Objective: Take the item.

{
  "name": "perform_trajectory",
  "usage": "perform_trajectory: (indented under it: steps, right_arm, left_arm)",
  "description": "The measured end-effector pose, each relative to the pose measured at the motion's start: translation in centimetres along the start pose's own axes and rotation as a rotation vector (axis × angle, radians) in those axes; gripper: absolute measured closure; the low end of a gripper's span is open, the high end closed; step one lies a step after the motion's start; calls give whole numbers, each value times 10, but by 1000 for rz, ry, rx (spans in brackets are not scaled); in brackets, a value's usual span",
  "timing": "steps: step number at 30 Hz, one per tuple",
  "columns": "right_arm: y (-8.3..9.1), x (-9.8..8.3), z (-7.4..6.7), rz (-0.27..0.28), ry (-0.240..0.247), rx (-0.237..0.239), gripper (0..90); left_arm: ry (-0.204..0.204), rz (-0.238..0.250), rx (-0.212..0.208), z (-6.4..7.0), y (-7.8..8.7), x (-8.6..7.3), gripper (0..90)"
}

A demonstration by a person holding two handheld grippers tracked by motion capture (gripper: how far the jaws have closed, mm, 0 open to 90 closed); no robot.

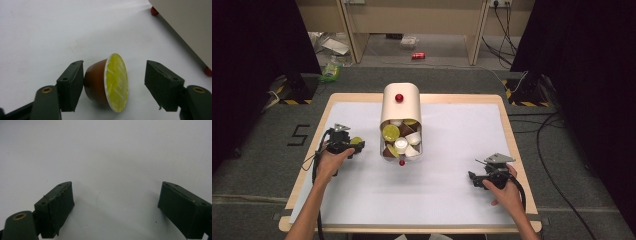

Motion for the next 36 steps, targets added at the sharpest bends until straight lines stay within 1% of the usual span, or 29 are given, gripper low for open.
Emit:
perform_trajectory:
  steps: [3,4,6,9,11,12,17,19,25,31,33,36]
  right_arm:
    - [0,0,0,1,-2,0,131]
    - [0,0,0,0,2,0,131]
    - [0,0,0,0,-1,0,131]
    - [0,0,0,0,2,0,131]
    - [0,0,0,1,0,0,131]
    - [0,0,0,2,1,1,131]
    - [0,0,0,1,0,0,131]
    - [0,0,0,1,1,0,131]
    - [0,0,0,0,0,0,131]
    - [0,0,0,0,0,0,131]
    - [0,0,0,1,0,0,131]
    - [0,0,0,1,-1,0,131]
  left_arm:
    - [0,-2,3,0,2,0,250]
    - [3,2,10,0,3,0,234]
    - [10,5,21,0,4,0,183]
    - [20,13,7,1,6,-1,172]
    - [22,23,6,2,8,0,154]
    - [21,25,3,2,9,0,153]
    - [23,42,17,4,16,2,153]
    - [21,49,15,5,19,3,153]
    - [12,57,24,7,29,4,153]
    - [7,63,14,14,39,4,153]
    - [11,74,7,18,43,3,153]
    - [1,70,-9,24,49,1,152]
Point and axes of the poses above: each handheld gripper's, and its own axes: y roughly backward along the jaws, x roughly out of its top, z roughly to its right, the point moved 6 cm from there along -y, roughly forward along the jaws, and after that the axes turned 8 degrees about z, right-handed, at the moved point
